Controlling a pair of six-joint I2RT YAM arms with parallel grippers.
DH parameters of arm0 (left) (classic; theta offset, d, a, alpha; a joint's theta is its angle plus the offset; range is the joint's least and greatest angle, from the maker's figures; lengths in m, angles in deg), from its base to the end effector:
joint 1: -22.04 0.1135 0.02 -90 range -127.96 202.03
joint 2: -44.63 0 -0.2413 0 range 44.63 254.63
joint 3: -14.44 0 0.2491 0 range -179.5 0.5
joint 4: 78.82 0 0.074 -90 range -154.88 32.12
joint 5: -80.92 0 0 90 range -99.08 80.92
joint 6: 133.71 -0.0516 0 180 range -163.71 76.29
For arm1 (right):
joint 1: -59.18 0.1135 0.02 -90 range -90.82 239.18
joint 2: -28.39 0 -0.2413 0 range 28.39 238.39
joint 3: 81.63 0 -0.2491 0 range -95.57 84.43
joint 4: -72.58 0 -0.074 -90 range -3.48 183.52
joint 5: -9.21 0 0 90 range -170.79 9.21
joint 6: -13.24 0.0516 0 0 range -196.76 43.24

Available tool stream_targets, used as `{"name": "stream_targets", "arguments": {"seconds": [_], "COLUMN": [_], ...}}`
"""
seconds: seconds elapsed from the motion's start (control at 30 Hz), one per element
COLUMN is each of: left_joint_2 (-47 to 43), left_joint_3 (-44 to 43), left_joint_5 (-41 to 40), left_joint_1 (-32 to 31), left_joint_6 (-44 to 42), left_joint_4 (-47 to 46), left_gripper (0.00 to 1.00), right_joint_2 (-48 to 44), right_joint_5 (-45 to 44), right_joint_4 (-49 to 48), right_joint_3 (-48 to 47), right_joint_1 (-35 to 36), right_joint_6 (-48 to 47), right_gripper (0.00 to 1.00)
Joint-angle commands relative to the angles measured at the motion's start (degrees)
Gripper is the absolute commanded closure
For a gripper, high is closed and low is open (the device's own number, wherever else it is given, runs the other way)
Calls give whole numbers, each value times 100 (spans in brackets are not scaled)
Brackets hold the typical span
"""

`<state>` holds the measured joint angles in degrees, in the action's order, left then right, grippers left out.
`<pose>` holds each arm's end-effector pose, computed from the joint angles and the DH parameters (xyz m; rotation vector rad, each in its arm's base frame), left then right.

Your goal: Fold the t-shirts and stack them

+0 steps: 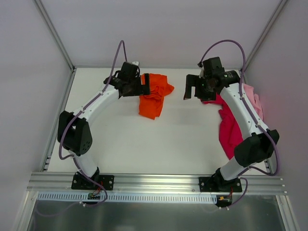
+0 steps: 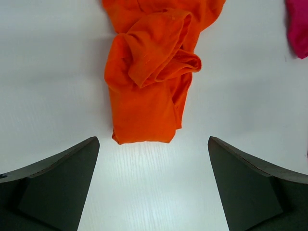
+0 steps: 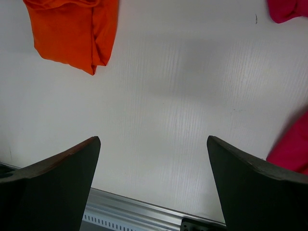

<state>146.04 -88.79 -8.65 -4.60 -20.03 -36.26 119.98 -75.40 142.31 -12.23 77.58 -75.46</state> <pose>0.3680 -0.1850 0.2760 0.0641 2.3250 -0.4612 0.3226 0.1124 0.3388 -0.4081 2.4352 0.2652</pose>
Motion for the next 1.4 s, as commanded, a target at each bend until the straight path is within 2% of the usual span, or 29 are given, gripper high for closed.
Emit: {"name": "stream_targets", "arguments": {"seconds": [0.0,0.17,0.27,0.47,0.73,0.93,1.03,1.23,1.37], "left_joint_2": [-200,308,450,1337,2155,2463,2498,2691,2885], "left_joint_3": [237,-26,-132,-1212,-2143,-2390,-2435,-2716,-3215], "left_joint_5": [-61,519,966,1372,1241,1110,811,713,652], "left_joint_1": [-79,-96,-105,-96,-79,-26,18,307,509], "left_joint_6": [102,128,110,93,-162,-188,-338,-391,-312], "left_joint_4": [-243,-23,-242,-15,223,197,82,-268,-357], "left_gripper": [1,1,3,4,4,4,4,2,1], "right_joint_2": [17,69,96,34,-255,-422,-519,-792,-888], "right_joint_5": [129,164,199,155,33,-73,41,463,595], "right_joint_4": [-130,-103,-51,29,11,37,-15,-305,-349], "right_joint_3": [-28,-195,-414,-424,-28,174,375,982,1246], "right_joint_1": [-29,-29,-29,-37,-29,-29,-29,-20,50], "right_joint_6": [46,19,28,-25,-60,-86,-86,-262,-358], "right_gripper": [0,0,0,0,0,0,0,0,0]}}
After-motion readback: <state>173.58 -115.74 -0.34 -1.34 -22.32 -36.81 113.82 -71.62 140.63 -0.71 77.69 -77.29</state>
